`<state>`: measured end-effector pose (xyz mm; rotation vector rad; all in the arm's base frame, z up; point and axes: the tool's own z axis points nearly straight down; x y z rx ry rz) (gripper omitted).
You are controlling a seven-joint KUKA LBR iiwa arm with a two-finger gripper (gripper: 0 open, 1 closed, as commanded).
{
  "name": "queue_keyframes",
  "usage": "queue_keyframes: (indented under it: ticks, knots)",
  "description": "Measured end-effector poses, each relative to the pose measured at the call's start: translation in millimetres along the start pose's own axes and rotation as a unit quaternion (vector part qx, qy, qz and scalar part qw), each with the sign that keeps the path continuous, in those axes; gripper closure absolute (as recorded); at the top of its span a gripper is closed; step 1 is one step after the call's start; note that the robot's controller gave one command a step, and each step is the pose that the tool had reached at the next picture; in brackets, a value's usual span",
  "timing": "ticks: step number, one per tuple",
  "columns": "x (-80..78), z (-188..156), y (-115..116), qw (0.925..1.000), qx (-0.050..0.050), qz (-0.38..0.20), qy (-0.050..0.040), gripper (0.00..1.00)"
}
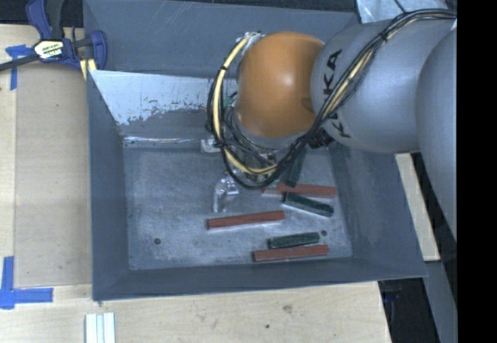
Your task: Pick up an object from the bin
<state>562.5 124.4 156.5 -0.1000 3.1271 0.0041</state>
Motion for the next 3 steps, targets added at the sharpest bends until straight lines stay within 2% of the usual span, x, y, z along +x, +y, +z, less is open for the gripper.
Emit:
queue_keyframes:
  ticks: [1, 2, 3]
  knots:
    - [31.8, 78.1, -27.0, 0.9978, -0.001, -0.067, -0.0068, 1.0]
    - [31.7, 78.0, -27.0, 0.9978, -0.001, -0.067, -0.0068, 1.0]
    - [44.4, -46.8, -26.1, 0.9967, 0.0, -0.081, 0.0053, 1.0]
